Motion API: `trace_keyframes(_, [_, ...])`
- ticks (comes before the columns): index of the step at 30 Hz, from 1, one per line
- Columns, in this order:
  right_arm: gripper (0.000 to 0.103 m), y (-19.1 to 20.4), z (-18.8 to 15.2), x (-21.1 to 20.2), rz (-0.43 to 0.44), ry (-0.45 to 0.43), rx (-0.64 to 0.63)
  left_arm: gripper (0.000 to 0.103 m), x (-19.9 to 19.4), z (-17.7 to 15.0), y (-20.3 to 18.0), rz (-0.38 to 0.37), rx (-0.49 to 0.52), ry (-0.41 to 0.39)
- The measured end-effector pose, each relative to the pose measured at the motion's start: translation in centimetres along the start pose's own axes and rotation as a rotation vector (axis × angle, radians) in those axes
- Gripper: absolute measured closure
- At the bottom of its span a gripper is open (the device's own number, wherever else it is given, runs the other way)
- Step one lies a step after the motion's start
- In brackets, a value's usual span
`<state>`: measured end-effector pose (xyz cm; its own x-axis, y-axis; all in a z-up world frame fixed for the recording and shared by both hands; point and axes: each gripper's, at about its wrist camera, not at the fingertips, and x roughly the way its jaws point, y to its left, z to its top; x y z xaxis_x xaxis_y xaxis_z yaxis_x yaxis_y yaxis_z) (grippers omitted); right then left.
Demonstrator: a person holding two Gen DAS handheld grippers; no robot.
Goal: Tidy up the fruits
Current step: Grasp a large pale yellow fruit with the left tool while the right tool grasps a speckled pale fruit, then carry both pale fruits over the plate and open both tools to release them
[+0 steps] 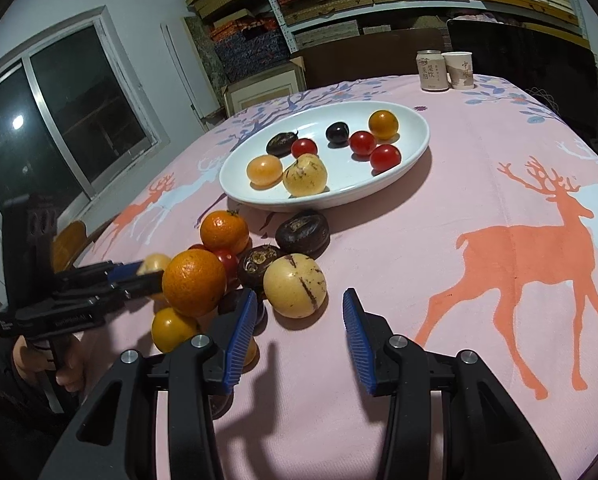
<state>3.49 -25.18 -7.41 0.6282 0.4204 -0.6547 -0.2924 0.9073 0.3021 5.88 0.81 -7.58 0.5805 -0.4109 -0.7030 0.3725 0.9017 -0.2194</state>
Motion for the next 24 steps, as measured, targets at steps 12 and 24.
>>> trace_keyframes(12, [0.058,1.6,1.2,2.5,-0.071,0.081,-0.067,0.062,0.1,-0.2,0.0,0.009,0.004,0.007])
trace_keyframes(24, [0.064,1.0,1.7,2.7,-0.094,0.072,-0.022,0.062,0.2,-0.2,-0.1,0.006,0.010,0.009])
